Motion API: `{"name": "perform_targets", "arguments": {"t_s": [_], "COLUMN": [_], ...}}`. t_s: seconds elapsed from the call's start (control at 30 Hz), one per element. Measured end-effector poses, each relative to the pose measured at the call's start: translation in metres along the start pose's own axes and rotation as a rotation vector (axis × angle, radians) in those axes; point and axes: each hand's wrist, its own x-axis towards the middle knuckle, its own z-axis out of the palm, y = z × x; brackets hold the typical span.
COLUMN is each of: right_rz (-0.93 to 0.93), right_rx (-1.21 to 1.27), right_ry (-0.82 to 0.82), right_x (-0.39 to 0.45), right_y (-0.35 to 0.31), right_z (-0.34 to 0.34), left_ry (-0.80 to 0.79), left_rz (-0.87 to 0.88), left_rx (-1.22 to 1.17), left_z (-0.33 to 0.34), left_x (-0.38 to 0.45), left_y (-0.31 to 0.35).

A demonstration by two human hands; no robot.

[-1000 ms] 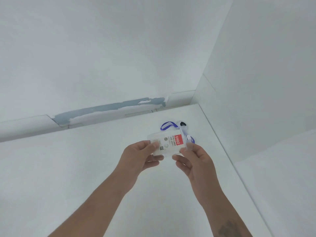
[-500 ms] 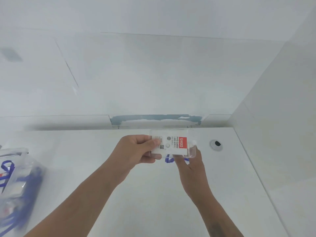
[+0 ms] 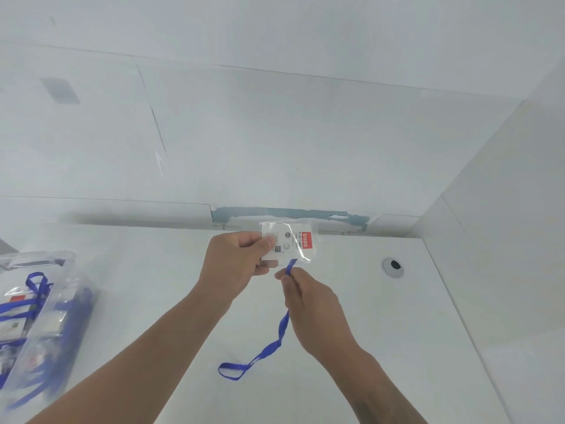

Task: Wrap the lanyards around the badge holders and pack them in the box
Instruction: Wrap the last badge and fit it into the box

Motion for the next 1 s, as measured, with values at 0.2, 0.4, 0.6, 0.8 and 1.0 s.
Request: {"name": "perform_targets", "arguments": {"t_s": [0.2,0.4,0.6,0.8,1.0], "right_rz": [-0.035,-0.156,-0.189,0.014,0.18], "right_rx": [-0.166,-0.353,-0.193,0.56,0.735], "right_ry": [-0.185,-0.242,-0.273,-0.239,-0.16], "right_x": [-0.005,0.014,0.033,0.039,0.007], "right_y": [-0.018,-0.035,-0.044,-0.014,-0.006], "right_z": [-0.02,-0.066,-0.101,-0.075,0.007], "left_ry": [0.036,-0.077,-0.345,-0.448,-0.112], "left_rz": [0.171,0.169,0.045,-0.106,-0.128], "left_rx": [0.449,0.507,0.354,-0.044,-0.29], "left_z": [-0.007,-0.018,-0.027,-0.041,-0.041], "left_x": [0.003,0.0,-0.014,-0.023,-0.006], "left_y": [-0.018,-0.018,-0.013,-0.006,-0.004]}}
